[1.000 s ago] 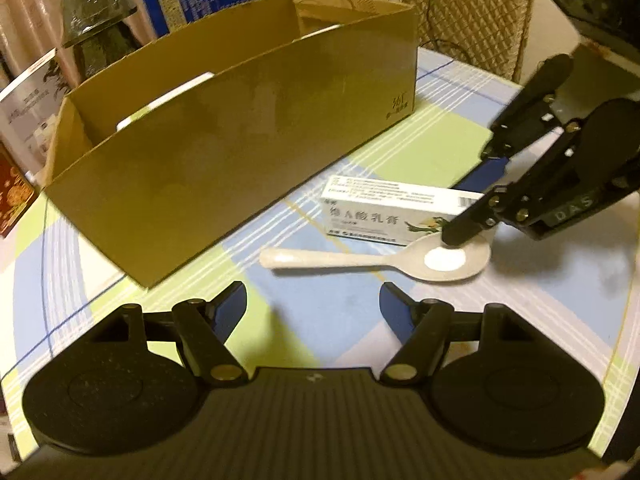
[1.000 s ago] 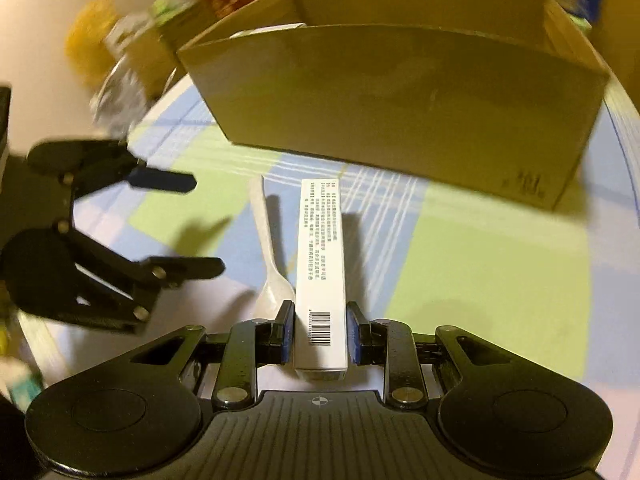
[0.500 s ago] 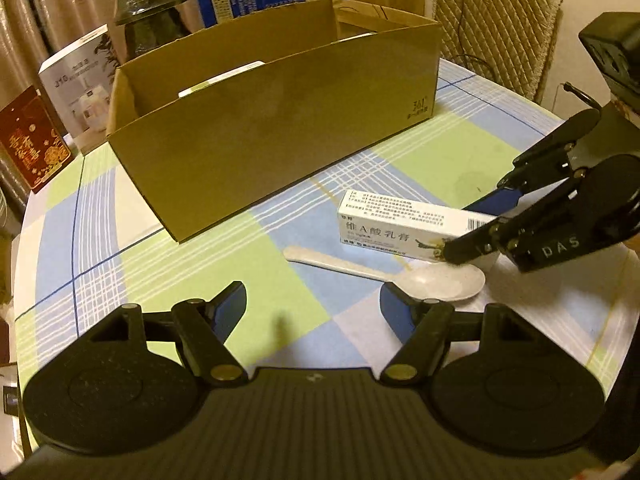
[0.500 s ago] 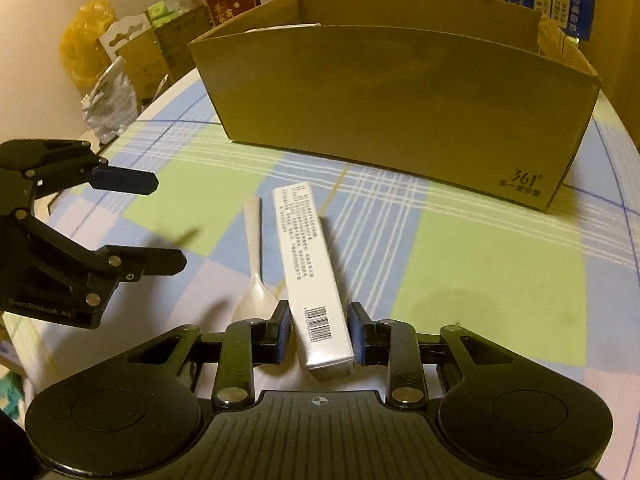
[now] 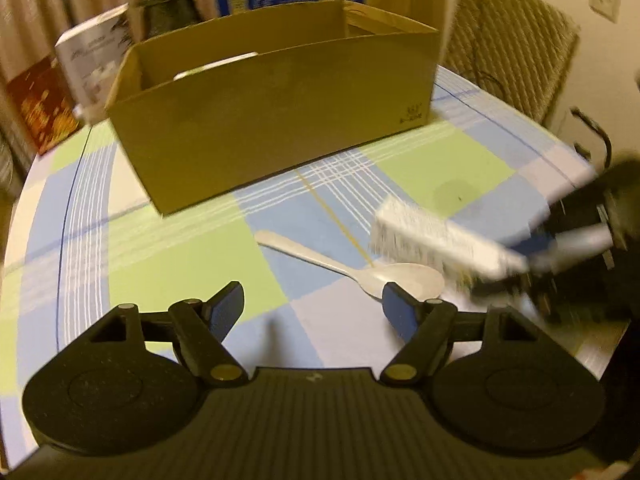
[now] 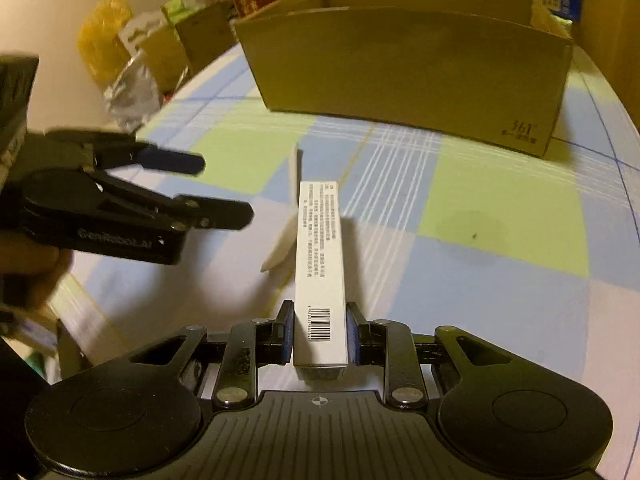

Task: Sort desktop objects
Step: 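Lift the white ointment box with right tool off the table, then lower left tool onto the white spoon and close on its handle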

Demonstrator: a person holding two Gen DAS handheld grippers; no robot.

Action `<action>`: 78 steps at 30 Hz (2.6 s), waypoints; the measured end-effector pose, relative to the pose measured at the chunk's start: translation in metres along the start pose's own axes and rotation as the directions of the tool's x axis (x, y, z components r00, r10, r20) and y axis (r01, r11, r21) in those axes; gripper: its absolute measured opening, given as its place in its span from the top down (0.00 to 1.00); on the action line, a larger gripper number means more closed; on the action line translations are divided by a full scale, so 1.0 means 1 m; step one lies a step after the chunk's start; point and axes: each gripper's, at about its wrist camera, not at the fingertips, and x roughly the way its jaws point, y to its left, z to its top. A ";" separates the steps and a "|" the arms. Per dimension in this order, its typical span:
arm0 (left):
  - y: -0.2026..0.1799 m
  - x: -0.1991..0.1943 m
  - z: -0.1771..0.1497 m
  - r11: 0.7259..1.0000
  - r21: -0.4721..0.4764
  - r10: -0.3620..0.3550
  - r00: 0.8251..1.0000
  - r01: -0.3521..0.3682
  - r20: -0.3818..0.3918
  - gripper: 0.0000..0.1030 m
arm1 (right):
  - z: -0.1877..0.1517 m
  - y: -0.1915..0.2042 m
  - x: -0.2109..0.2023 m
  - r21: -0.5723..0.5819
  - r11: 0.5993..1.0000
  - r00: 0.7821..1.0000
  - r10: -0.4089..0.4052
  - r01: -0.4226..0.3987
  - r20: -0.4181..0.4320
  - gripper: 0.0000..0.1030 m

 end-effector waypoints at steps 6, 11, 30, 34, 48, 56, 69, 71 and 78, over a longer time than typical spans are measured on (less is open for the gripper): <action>-0.010 -0.004 -0.007 0.996 -0.089 -0.002 1.000 0.003 0.014 0.29 | 0.000 -0.012 -0.006 0.037 0.994 0.993 -0.108 0.106 0.051 0.78; -0.024 0.008 -0.008 0.994 -0.106 -0.013 1.000 0.015 0.017 0.29 | 0.000 -0.024 -0.007 0.081 0.982 0.982 -0.175 0.169 0.077 0.78; -0.032 0.030 -0.015 0.997 -0.058 0.044 0.998 -0.048 -0.054 0.83 | 0.004 -0.021 -0.008 0.092 0.984 0.983 -0.160 0.152 0.089 0.78; -0.025 0.016 -0.024 0.996 -0.036 0.081 0.996 -0.082 -0.049 0.83 | 0.004 -0.017 -0.007 0.082 0.985 0.983 -0.159 0.152 0.088 0.78; -0.011 0.000 -0.025 0.982 -0.178 0.068 0.997 -0.063 0.021 0.58 | 0.005 -0.016 -0.001 0.081 0.985 0.984 -0.156 0.149 0.083 0.78; -0.018 0.013 -0.028 0.981 -0.178 0.081 0.997 -0.079 0.009 0.59 | 0.008 -0.017 0.000 0.092 0.987 0.985 -0.143 0.135 0.091 0.78; -0.016 0.019 -0.033 0.965 -0.242 0.114 0.993 -0.104 0.028 0.64 | 0.012 -0.016 0.000 0.107 0.986 0.984 -0.139 0.128 0.107 0.77; -0.016 0.020 -0.032 0.964 -0.242 0.119 0.992 -0.109 0.029 0.68 | 0.012 -0.016 0.000 0.105 0.986 0.984 -0.139 0.127 0.108 0.77; -0.018 0.020 -0.032 0.966 -0.225 0.135 0.990 -0.125 0.029 0.73 | 0.013 -0.016 0.001 0.105 0.986 0.984 -0.138 0.126 0.112 0.75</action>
